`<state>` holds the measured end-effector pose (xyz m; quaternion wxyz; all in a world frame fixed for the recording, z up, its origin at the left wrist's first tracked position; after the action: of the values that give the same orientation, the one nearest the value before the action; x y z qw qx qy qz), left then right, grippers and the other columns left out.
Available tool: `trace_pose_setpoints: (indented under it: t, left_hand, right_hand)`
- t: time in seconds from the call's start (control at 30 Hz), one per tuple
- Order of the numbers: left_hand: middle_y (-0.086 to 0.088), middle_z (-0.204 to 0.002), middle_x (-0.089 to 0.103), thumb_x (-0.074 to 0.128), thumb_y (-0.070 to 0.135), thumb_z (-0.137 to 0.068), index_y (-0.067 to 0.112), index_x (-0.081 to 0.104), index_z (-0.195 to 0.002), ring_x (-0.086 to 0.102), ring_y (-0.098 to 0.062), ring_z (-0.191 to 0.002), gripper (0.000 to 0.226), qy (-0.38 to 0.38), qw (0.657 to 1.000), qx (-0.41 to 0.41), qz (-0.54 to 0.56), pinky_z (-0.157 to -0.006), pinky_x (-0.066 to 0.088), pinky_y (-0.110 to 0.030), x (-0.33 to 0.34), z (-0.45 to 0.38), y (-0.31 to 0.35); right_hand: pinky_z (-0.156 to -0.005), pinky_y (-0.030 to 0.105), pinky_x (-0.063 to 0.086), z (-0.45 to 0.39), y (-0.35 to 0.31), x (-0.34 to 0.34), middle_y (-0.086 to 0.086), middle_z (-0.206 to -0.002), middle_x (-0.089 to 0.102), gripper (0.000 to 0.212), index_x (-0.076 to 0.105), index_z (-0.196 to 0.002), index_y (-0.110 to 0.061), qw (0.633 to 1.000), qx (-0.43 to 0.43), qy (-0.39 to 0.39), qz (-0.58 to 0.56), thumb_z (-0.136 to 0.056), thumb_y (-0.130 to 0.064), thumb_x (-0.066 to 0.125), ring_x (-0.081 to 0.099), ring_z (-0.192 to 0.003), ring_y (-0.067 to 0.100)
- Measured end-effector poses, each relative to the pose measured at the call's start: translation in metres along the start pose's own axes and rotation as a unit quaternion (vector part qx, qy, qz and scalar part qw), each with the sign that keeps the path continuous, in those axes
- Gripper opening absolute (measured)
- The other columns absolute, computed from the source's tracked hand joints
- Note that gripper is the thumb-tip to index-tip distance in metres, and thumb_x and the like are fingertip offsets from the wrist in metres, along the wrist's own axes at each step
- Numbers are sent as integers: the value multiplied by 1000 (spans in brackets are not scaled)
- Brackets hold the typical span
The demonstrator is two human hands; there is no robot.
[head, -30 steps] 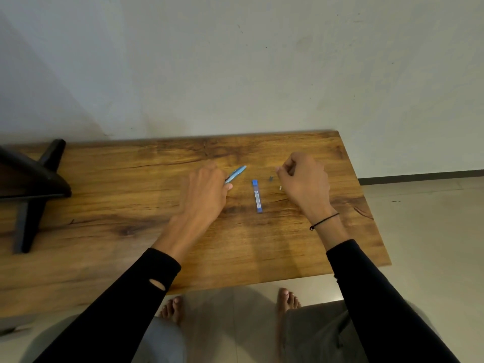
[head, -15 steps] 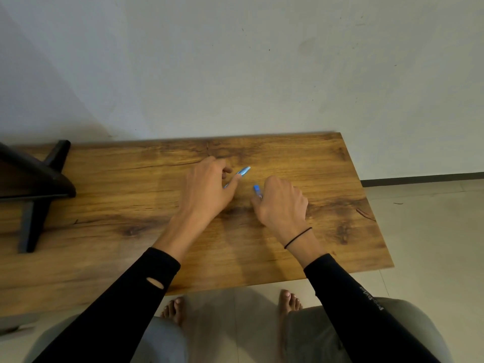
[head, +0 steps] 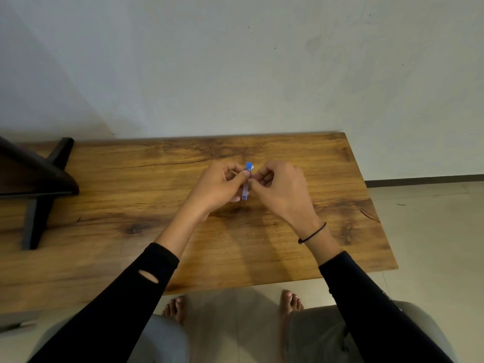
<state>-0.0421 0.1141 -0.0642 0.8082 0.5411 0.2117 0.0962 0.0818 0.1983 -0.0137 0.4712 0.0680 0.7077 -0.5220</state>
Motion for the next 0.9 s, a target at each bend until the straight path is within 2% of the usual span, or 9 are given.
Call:
trace_pose_setpoints:
  t: [0.1,0.2,0.3,0.4,0.47,0.7,0.8,0.9]
  left_hand:
    - [0,-83,85,62,26,-110,28,75,-99,81,-17,-81,17,-30,994,58,-84,-83,69,-42,5,1,8]
    - [10,-81,83,62,30,-110,38,73,-98,81,-17,-85,18,-58,986,89,-130,-88,68,-49,12,3,15]
    - [17,-82,82,62,31,-109,38,75,-103,79,-7,-85,15,-67,980,94,-164,-91,66,-50,14,4,16]
    - [15,-83,82,63,31,-109,30,77,-109,81,-14,-88,14,-68,981,88,-157,-89,67,-52,11,4,15]
    - [13,-84,83,63,31,-109,28,78,-111,81,-15,-88,15,-76,981,86,-158,-90,67,-53,11,4,14]
    - [12,-86,83,64,29,-108,28,79,-113,81,-19,-86,15,-100,978,82,-166,-79,69,-37,13,4,8]
    - [7,-85,82,64,27,-109,26,80,-109,80,-19,-85,16,-96,981,75,-148,-72,68,-30,11,4,8]
    - [0,-83,81,66,26,-108,24,81,-103,80,-19,-84,15,-87,981,78,-155,-69,69,-31,10,5,7]
  right_hand:
    - [-62,34,59,-8,11,-13,-4,-76,75,5,74,-87,-20,996,15,-4,-83,-92,-20,76,72,-71,15]
    - [-69,43,63,-9,23,-14,8,-81,79,6,75,-94,-11,988,48,-34,-143,-97,-16,74,76,-77,26]
    - [-66,39,64,-9,30,-6,12,-80,80,9,76,-91,-8,980,78,-67,-171,-97,-13,73,74,-70,18]
    - [-59,28,60,-11,32,-1,13,-79,80,10,75,-90,-8,975,83,-82,-189,-95,-17,77,71,-65,13]
    - [-57,26,60,-11,33,0,13,-78,79,11,75,-90,-7,976,80,-81,-187,-95,-16,78,70,-64,13]
    - [-60,33,62,-10,30,3,12,-77,80,15,75,-85,-5,977,51,-120,-169,-99,-11,73,71,-65,17]
    - [-63,35,64,-12,31,-2,18,-80,78,18,75,-82,-7,981,61,-88,-164,-99,-11,71,70,-66,17]
    - [-63,35,64,-16,39,-19,18,-78,77,19,74,-84,-1,982,74,-42,-166,-101,-11,70,70,-66,19]
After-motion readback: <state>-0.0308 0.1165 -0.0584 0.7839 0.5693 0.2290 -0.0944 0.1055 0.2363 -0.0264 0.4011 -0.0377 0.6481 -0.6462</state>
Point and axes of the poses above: each hand's wrist, its own z-axis away from the middle knuckle, its own x-axis out of the palm, y = z × x, the point moved 10 cm from there along -z, towards the middle knuckle
